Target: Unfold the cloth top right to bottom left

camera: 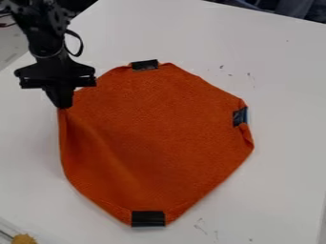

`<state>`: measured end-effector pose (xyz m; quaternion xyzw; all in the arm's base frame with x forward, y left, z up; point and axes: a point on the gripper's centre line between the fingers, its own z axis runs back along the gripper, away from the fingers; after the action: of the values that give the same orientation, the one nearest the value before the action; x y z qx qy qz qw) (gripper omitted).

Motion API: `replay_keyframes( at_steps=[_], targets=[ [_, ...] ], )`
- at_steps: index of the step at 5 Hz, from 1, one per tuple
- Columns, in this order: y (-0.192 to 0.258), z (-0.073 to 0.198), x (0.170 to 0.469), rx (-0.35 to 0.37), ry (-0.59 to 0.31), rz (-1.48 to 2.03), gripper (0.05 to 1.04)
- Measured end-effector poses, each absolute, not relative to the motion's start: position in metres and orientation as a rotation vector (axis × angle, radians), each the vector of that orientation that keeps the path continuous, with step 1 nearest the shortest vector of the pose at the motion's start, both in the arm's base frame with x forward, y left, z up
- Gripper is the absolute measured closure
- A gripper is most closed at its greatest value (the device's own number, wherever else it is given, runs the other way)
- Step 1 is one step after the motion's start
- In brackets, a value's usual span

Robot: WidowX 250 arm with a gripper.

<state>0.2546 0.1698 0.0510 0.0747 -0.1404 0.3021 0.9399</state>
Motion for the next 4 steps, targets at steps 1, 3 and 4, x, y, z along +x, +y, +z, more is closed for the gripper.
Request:
replay_keyframes(
  at_steps=[1,3,4],
  targets=[
    [0.180,0.033,0.238,0.117,-0.292,0.679,1.012],
    [0.195,0.014,0.224,0.142,-0.265,0.690,0.809],
    [0.207,0.018,0.218,0.215,-0.235,0.677,0.528]
  ],
)
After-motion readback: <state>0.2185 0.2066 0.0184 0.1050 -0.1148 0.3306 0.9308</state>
